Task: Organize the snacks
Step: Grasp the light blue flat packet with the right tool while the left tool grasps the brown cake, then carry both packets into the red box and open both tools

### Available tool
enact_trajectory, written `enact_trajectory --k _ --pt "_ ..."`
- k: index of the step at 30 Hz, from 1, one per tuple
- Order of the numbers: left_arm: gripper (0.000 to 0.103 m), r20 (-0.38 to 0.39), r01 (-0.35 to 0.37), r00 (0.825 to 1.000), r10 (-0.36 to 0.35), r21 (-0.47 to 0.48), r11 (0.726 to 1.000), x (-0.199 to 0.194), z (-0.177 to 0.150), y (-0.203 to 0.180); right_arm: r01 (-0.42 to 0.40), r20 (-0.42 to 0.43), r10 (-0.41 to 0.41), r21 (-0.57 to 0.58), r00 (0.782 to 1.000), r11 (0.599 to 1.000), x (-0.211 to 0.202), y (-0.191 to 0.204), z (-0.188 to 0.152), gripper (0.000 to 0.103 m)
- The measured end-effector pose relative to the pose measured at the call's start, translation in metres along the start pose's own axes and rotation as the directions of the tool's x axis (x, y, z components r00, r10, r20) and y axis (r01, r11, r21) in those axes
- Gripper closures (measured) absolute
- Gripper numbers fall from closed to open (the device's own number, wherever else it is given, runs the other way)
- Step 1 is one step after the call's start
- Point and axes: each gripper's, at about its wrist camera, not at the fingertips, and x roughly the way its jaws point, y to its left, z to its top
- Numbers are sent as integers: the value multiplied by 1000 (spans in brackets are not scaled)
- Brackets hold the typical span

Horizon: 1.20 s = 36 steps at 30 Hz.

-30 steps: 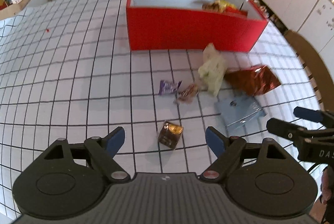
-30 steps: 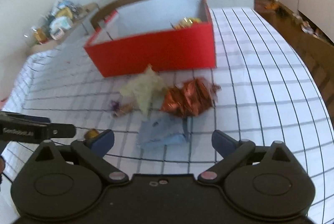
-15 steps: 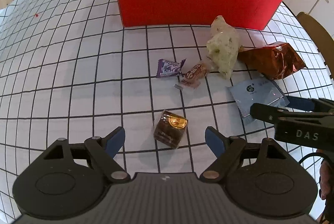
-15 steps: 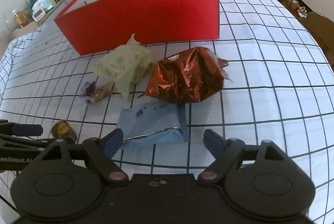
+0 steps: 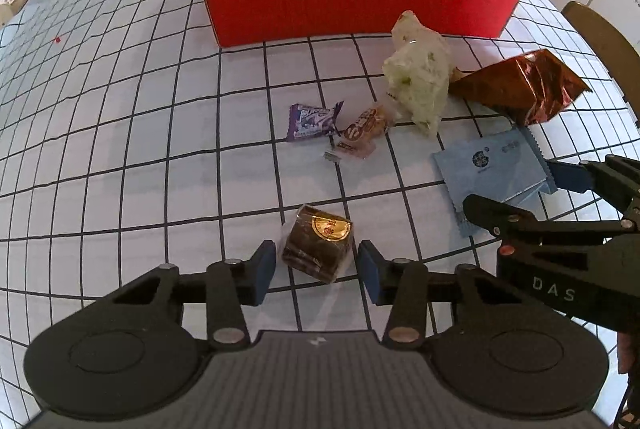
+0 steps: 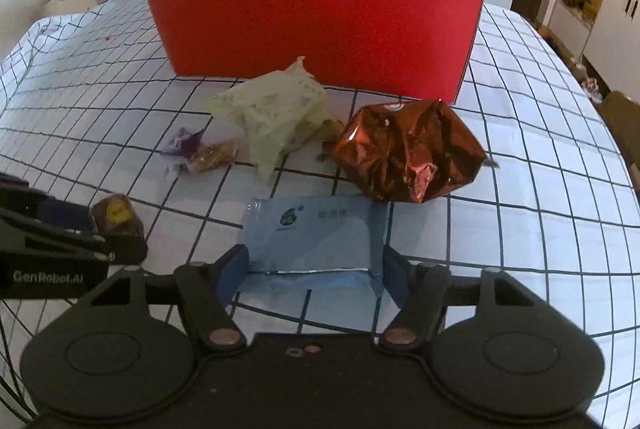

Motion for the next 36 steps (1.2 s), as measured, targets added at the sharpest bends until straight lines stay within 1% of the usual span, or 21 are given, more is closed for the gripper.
enact_trajectory --k 2,3,5,9,11,14,19,23,25,27,30,32,36 --pt "66 0 6 1000 -6 1 1000 0 0 0 2 11 -2 2 1000 1000 -2 -2 -1 44" --pt "69 0 6 1000 -6 -1 1000 -1 0 1 3 15 -3 8 1000 1000 -3 -2 -1 46" --pt "70 1 13 1000 -13 -8 1000 0 1 3 0 25 -1 27 1000 1000 -6 -6 -2 52" --pt "73 8 16 1000 -16 -21 1000 -2 -1 4 -3 47 1 38 999 999 -12 -9 -5 61" --pt "73 6 17 1000 -17 -27 999 -2 -1 4 -5 68 2 51 998 999 -17 -9 -6 72" --pt "73 12 16 1000 -16 -32 999 -5 -2 5 -23 89 16 84 996 996 -25 -11 -8 79" --pt "73 27 22 999 -21 -46 999 -13 -4 6 -31 109 19 107 994 994 -35 -12 -12 83" --pt "73 40 33 999 -30 -57 998 -23 -8 8 -39 129 25 104 991 994 -48 -9 -15 86" --pt "73 37 35 999 -32 -60 998 -28 -11 9 -45 139 31 99 990 994 -53 -7 -16 86" --pt "73 48 42 998 -39 -64 997 -33 -13 12 -64 151 49 98 987 993 -60 -4 -15 86" --pt "73 61 45 997 -40 -69 997 -43 -15 14 -71 171 57 79 984 994 -72 -2 -13 87" --pt "73 73 51 996 -46 -75 996 -51 -14 14 -68 185 56 59 981 996 -81 0 -11 87" --pt "73 105 68 993 -60 -82 994 -68 -10 15 -79 216 66 54 974 995 -97 0 -7 87"
